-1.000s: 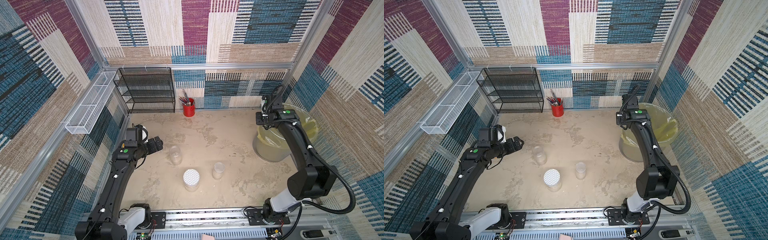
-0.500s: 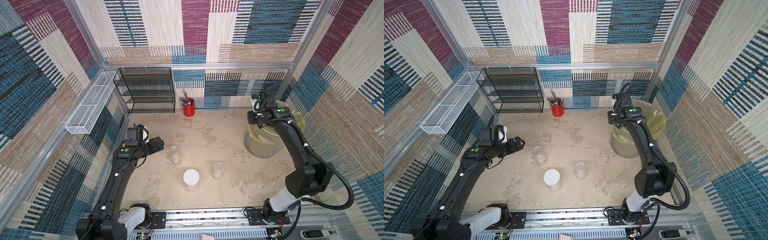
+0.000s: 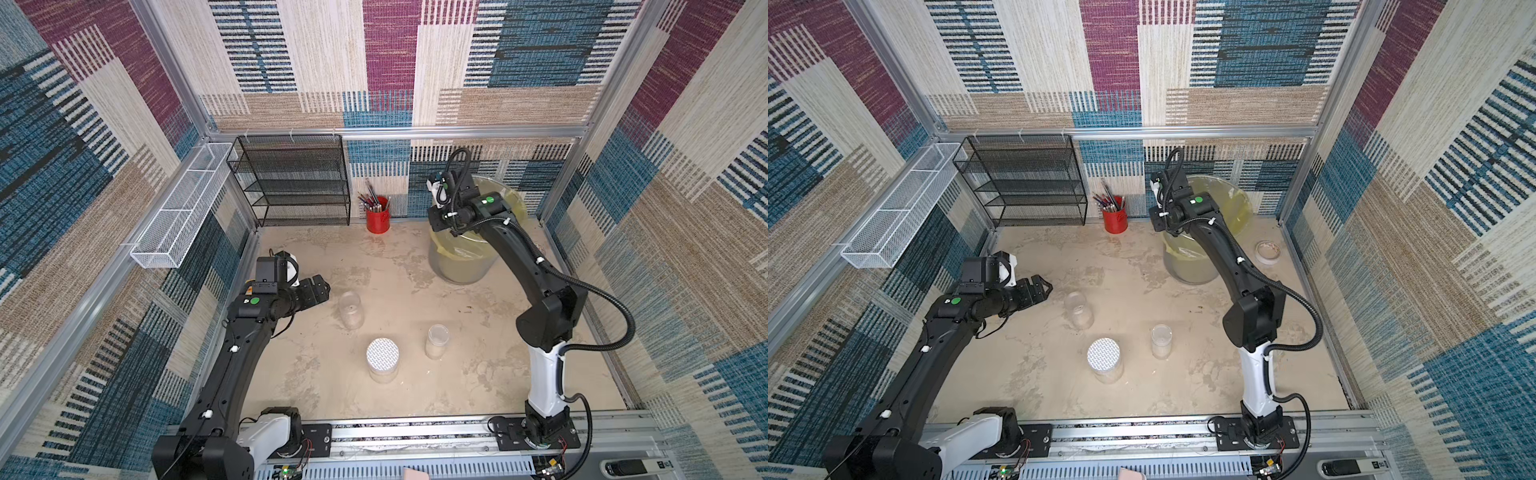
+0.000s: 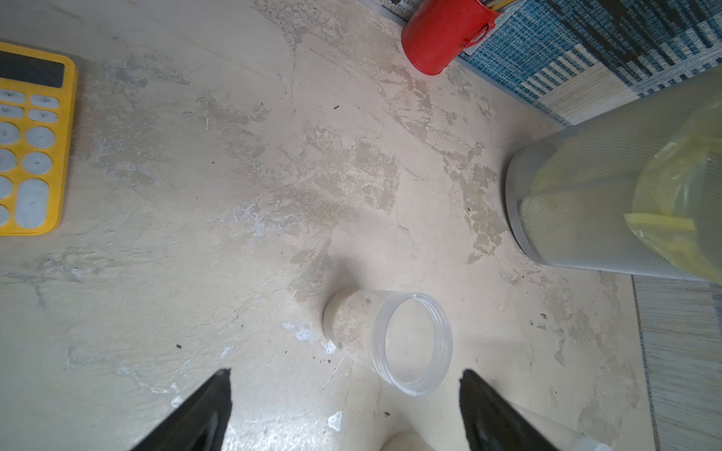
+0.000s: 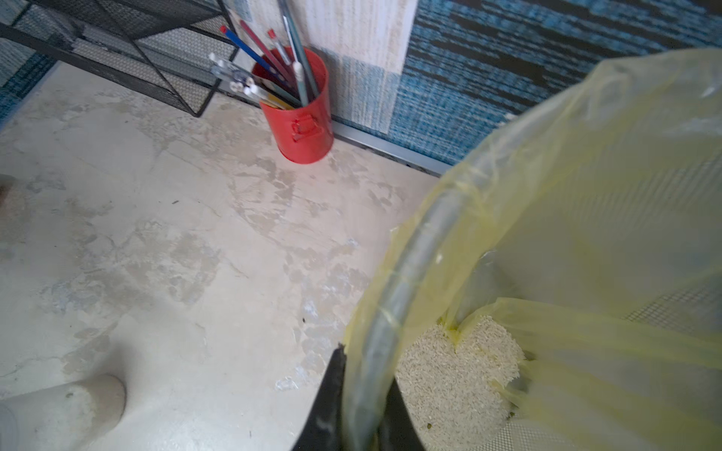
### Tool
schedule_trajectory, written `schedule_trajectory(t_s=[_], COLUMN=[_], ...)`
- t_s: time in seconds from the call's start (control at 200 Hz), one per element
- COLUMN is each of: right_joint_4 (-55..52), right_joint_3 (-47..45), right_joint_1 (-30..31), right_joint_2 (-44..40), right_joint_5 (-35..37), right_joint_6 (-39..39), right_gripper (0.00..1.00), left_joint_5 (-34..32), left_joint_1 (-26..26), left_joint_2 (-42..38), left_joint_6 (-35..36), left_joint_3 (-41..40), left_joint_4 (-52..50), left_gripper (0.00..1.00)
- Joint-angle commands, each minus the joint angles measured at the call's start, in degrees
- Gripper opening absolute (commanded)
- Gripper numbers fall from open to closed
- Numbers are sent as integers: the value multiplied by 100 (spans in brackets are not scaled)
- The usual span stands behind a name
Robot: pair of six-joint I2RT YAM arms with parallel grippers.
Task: Empty moldy rice from jars
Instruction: Move the trash bin to the center of the board.
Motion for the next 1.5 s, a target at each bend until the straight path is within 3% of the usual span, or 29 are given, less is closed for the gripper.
schedule_trajectory(t_s=[0.0, 0.11, 0.336, 0.841, 1.187, 1.497], right_joint_4=[-60, -230, 27, 58, -19, 9], right_joint_3=[790, 1294, 1236, 1265, 1273, 1282], right_joint_1=[152, 320, 568, 634, 634, 626], right_joint_2=[582, 1036, 1066, 1165, 1262, 1252], right_joint_5=[-614, -678, -1113, -1216, -1156, -988], right_joint_6=[295, 304, 347, 358, 317, 322], right_gripper=[0, 0, 0, 0, 30, 36], left_joint_5=[94, 120, 130, 81, 86, -196], left_joint_1=[-37, -74, -107, -196, -201, -198], left_joint_2=[-9, -53, -38, -80, -132, -303], left_joint_6=[-174, -261, -302, -380, -316, -171], left_joint_3=[-64, -148, -226, -365, -363, -411], left_joint_4=[164, 255, 392, 410, 375, 296], left_gripper=[94, 97, 99, 99, 99, 99])
